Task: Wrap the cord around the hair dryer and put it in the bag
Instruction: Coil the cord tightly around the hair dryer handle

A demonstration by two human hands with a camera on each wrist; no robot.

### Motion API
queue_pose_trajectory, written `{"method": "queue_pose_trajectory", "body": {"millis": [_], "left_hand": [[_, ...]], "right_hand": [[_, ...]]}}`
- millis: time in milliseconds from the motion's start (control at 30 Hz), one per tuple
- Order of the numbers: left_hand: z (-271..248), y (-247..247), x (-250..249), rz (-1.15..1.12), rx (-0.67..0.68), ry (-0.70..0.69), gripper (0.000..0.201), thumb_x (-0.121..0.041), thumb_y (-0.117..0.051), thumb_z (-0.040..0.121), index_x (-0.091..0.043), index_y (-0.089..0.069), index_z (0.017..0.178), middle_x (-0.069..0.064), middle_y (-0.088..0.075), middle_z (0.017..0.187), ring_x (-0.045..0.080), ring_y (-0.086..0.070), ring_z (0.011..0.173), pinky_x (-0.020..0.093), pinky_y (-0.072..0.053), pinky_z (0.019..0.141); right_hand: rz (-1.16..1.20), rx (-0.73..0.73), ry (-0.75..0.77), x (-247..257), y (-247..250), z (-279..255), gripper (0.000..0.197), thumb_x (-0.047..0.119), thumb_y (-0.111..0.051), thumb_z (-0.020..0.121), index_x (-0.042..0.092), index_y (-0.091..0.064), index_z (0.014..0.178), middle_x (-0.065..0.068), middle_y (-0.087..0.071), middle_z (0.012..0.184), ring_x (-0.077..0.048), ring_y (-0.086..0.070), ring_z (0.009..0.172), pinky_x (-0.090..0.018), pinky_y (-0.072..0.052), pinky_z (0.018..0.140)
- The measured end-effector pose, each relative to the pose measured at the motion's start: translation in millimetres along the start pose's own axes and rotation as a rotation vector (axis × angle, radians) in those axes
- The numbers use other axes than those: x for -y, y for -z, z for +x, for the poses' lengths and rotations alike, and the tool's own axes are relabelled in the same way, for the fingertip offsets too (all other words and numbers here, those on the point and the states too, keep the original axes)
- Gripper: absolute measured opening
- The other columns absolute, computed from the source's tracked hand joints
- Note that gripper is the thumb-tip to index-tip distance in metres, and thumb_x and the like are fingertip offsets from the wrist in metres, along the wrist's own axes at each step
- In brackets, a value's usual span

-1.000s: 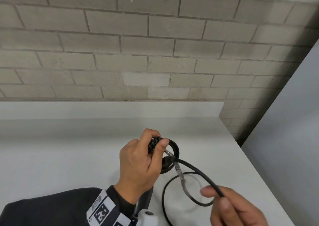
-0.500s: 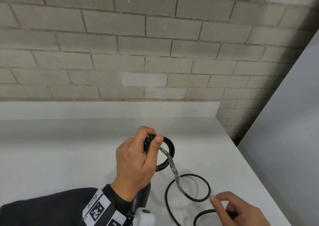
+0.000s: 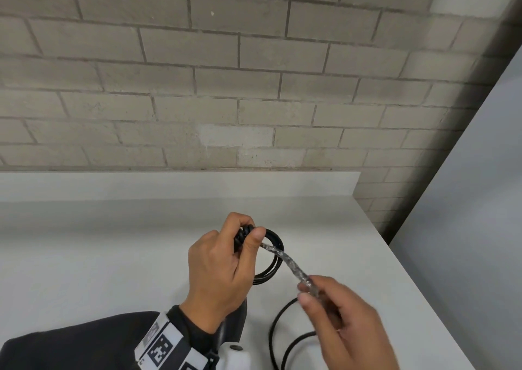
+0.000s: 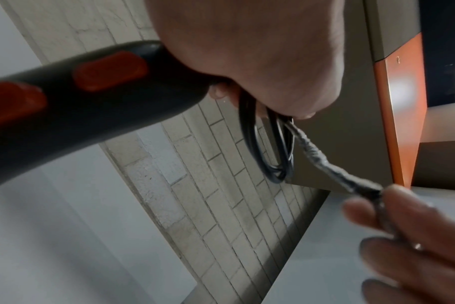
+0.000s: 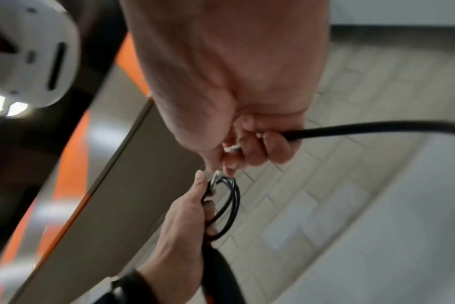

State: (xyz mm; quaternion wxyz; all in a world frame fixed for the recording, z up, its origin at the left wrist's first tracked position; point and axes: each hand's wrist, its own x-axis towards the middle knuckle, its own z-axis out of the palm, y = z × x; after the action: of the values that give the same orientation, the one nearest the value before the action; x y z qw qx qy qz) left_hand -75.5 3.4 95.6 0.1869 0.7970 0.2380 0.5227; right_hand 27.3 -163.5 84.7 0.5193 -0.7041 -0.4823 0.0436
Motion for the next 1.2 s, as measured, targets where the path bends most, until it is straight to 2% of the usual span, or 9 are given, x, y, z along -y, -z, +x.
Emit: {"method": "queue_pose_trajectory", "body": {"millis": [133,267,400,633,733,867,967,1067,1200], "left_hand": [[-1.7,0.7,-1.5,-0.050,0.030,-0.046,0.034,-0.056,-0.035,0.102,-0.030,-0.052,0.089,-0.012,-0.038,0.047,0.011,-0.040,0.041,0.034,-0.036,0.040],[-3.6,0.7,-6.8,-0.128,0.094,-0.111,0.036,-0.057,-0.038,0.101,-0.028,-0.052,0.087,-0.008,-0.041,0.047,0.013,-0.040,0.042,0.029,-0.036,0.042],[-6.2,-0.1,-11.7,-0.160,0.154,-0.148,0.046,-0.069,-0.053,0.087,-0.023,-0.052,0.084,-0.007,-0.033,0.045,0.013,-0.034,0.041,0.017,-0.030,0.047],[-9.5,-1.3,-9.9,-0.106,0.131,-0.165,0.031,-0.053,-0.061,0.089,-0.025,-0.048,0.084,-0.013,-0.027,0.047,0.010,-0.032,0.041,0.020,-0.030,0.045],[-8.9,-0.4,-8.0,-0.067,0.114,-0.146,0.027,-0.049,-0.061,0.089,-0.026,-0.048,0.085,-0.007,-0.035,0.043,0.012,-0.038,0.040,0.028,-0.036,0.042],[-8.0,-0.2,-7.6,-0.037,0.121,-0.140,0.026,-0.047,-0.060,0.090,-0.024,-0.049,0.086,-0.007,-0.037,0.044,0.013,-0.039,0.041,0.029,-0.036,0.042],[-8.0,0.4,-7.7,-0.024,0.136,-0.155,0.028,-0.048,-0.057,0.092,-0.021,-0.052,0.085,-0.008,-0.037,0.045,0.013,-0.039,0.041,0.026,-0.035,0.043],[-7.8,0.2,-7.5,-0.031,0.152,-0.165,0.031,-0.048,-0.055,0.094,-0.018,-0.055,0.085,-0.009,-0.037,0.045,0.013,-0.038,0.042,0.025,-0.034,0.044],[-8.5,-0.8,-8.3,-0.074,0.196,-0.181,0.030,-0.048,-0.051,0.096,-0.020,-0.053,0.088,-0.011,-0.039,0.047,0.012,-0.039,0.043,0.020,-0.032,0.047]], "right_hand": [[-0.272,-0.128,0.324,16.9,22.7,19.2,0.020,0.038,-0.055,0.092,0.024,-0.070,0.095,0.013,-0.055,0.072,-0.005,-0.053,0.063,-0.019,-0.045,0.059],[-0.351,-0.159,0.456,33.2,40.9,39.4,0.023,0.028,-0.056,0.094,0.012,-0.072,0.098,0.005,-0.057,0.073,-0.018,-0.054,0.063,-0.031,-0.046,0.060],[-0.294,-0.063,0.460,45.0,50.0,58.8,0.019,0.027,-0.056,0.095,0.015,-0.071,0.099,0.010,-0.058,0.079,-0.009,-0.052,0.070,-0.020,-0.043,0.066],[-0.116,0.221,0.386,69.2,60.4,69.1,0.014,0.034,-0.057,0.091,0.028,-0.070,0.093,0.017,-0.060,0.076,-0.001,-0.053,0.070,-0.005,-0.037,0.065],[-0.135,0.269,0.279,76.7,64.8,65.5,0.021,0.051,-0.056,0.084,0.034,-0.068,0.085,0.018,-0.061,0.071,-0.002,-0.055,0.067,-0.006,-0.040,0.060],[-0.339,0.292,0.195,72.9,63.6,64.2,0.038,0.069,-0.039,0.087,0.040,-0.063,0.085,0.019,-0.065,0.076,-0.007,-0.060,0.068,-0.022,-0.045,0.056],[-0.413,0.342,0.184,70.3,66.5,66.7,0.033,0.060,-0.038,0.089,0.038,-0.061,0.082,0.025,-0.063,0.073,-0.002,-0.057,0.065,-0.015,-0.036,0.053],[-0.464,0.336,0.274,70.0,69.8,67.9,0.024,0.051,-0.042,0.096,0.037,-0.061,0.090,0.018,-0.062,0.073,-0.009,-0.056,0.068,-0.026,-0.047,0.058],[-0.516,0.312,0.478,73.1,69.5,70.5,0.020,0.042,-0.048,0.095,0.034,-0.066,0.095,0.017,-0.063,0.070,-0.006,-0.051,0.063,-0.027,-0.049,0.059]]}}
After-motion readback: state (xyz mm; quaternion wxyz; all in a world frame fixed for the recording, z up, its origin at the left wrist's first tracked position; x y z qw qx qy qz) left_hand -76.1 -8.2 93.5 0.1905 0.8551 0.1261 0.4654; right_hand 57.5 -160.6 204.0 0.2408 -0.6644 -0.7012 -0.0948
